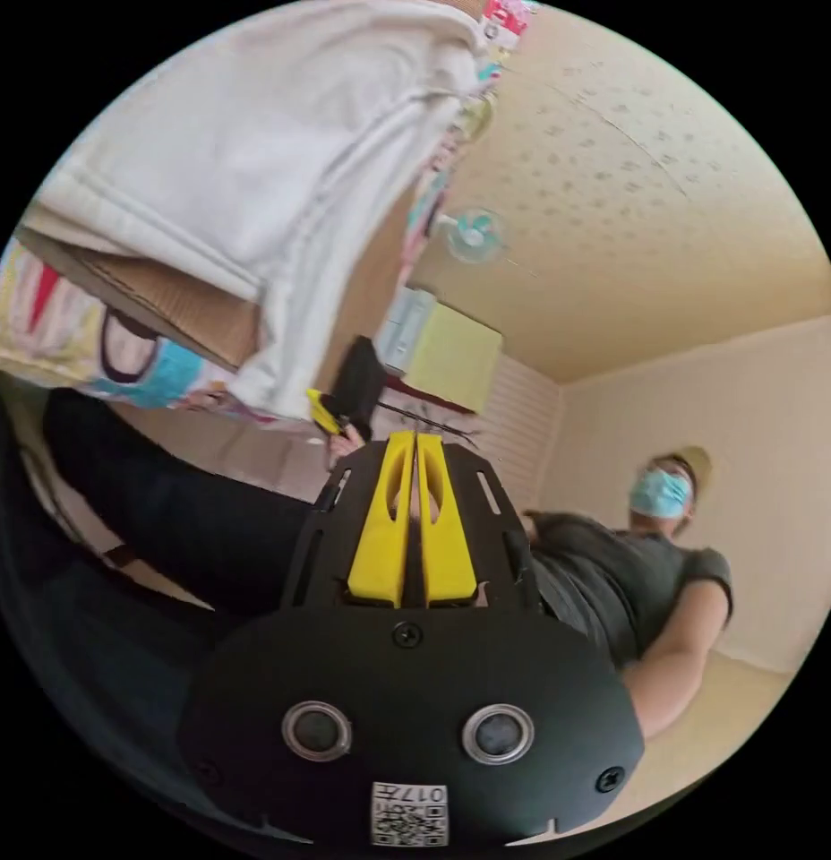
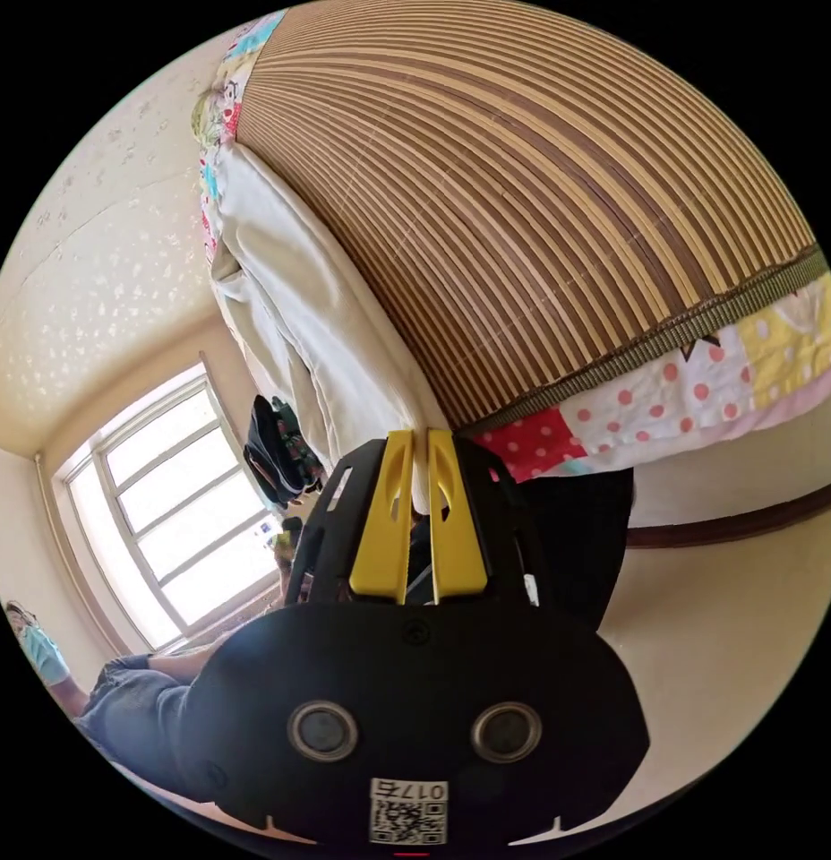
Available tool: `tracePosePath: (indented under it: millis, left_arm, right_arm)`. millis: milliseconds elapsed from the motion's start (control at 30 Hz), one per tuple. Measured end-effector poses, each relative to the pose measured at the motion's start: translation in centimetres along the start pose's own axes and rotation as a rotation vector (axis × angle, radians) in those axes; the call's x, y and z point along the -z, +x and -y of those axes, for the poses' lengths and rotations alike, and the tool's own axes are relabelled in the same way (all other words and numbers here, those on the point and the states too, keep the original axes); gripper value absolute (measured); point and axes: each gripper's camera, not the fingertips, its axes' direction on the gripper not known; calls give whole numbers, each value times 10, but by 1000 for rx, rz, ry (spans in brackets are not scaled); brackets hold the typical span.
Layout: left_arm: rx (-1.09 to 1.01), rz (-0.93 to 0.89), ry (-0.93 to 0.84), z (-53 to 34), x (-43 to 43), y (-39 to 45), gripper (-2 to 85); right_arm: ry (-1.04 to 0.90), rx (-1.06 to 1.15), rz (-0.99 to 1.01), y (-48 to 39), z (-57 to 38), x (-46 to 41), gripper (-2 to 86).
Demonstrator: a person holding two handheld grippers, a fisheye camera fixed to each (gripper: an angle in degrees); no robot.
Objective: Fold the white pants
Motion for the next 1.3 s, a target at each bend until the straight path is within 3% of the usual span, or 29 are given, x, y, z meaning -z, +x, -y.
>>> tracePosePath:
  millis: [33, 133, 233, 300, 367, 500, 600, 733, 900, 967, 1033, 1200, 1300]
  left_arm:
    - [12, -36, -26, -12, 1, 0, -9]
    - [180, 378, 86, -37, 31, 3, -7]
    - [226, 663, 315, -48, 71, 21, 4]
    - [245, 776, 447, -49, 89, 33, 42]
    - [271, 905, 531, -39, 105, 46, 112]
    - [227, 1052, 466, -10, 109, 52, 136]
    - [242, 1076, 323, 21, 109, 39, 134]
    - [303, 1278, 174, 39, 112, 28, 80]
    - [218, 1176, 111, 24, 142, 25, 60]
    - [180, 980, 84, 9, 168, 26, 52]
    - [198, 779, 87, 0, 194, 29, 50]
    - [-62, 573, -80, -19, 222, 85, 39]
    - [-233, 417, -206, -41, 234, 118, 5]
  right_arm:
    - [8, -11, 6, 6, -2, 4, 29]
    - [79, -20, -75, 15, -14, 30, 25]
    - [165, 82, -390, -17, -36, 47, 23]
    - [188, 311, -638, -72, -56, 37, 22]
    - [129, 586, -664, -112, -73, 11, 23]
    - [-249, 819, -428, -144, -68, -77, 51]
    - [-431, 854, -531, -144, -58, -147, 78]
    - [-454, 742, -523, -132, -44, -175, 95]
    - [-466, 571, -459, -97, -54, -200, 99]
    - [-456, 514, -512, -86, -64, -212, 69]
    - [-440, 519, -436, -81, -76, -210, 49]
    - [-407, 484, 284, -62, -106, -147, 30]
    - [-363, 571, 448, -60, -143, -114, 27]
